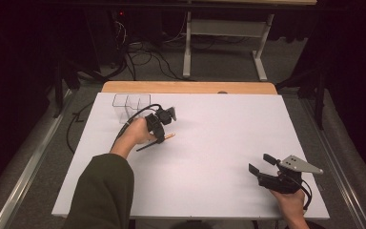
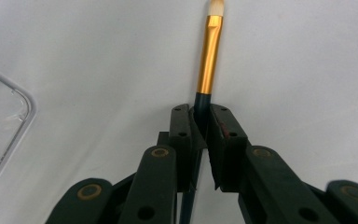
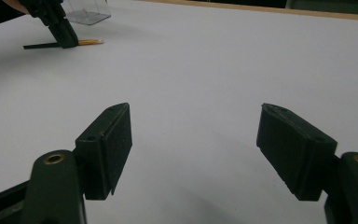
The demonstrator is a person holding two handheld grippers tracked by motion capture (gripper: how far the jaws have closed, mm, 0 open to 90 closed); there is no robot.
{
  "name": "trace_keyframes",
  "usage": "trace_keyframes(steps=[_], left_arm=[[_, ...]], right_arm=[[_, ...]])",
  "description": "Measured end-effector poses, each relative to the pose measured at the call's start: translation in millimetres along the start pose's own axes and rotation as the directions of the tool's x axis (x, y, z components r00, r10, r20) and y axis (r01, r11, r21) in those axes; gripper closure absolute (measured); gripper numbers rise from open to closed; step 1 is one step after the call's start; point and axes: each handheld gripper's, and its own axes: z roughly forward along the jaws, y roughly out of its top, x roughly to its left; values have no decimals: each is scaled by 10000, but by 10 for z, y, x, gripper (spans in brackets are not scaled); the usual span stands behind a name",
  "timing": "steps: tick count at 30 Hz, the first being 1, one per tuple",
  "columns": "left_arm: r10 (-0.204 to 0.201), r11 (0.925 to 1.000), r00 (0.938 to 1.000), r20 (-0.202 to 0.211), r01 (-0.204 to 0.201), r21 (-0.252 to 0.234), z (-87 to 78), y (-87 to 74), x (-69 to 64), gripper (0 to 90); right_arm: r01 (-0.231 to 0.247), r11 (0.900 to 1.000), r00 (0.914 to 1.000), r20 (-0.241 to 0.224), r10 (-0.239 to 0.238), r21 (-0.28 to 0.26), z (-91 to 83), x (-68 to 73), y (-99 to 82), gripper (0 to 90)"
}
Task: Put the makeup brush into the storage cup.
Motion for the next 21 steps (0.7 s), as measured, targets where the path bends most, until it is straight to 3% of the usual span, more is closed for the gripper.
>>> trace_keyframes(steps=[8,14,21], left_arm=[[324,9995,9994,-147,-324,35,-1,1,-25,798],[19,9999,9998,-181,-16,170,-1,24,-38,826],[-331,9994,9994,47,331,-71,-6,-8,-8,827]], right_arm=[[59,9999,10000,23,-59,111,18,3,2,286],[3,9999,10000,56,-4,149,10,-6,-3,287],[27,9999,10000,52,-27,127,19,-4,0,288]])
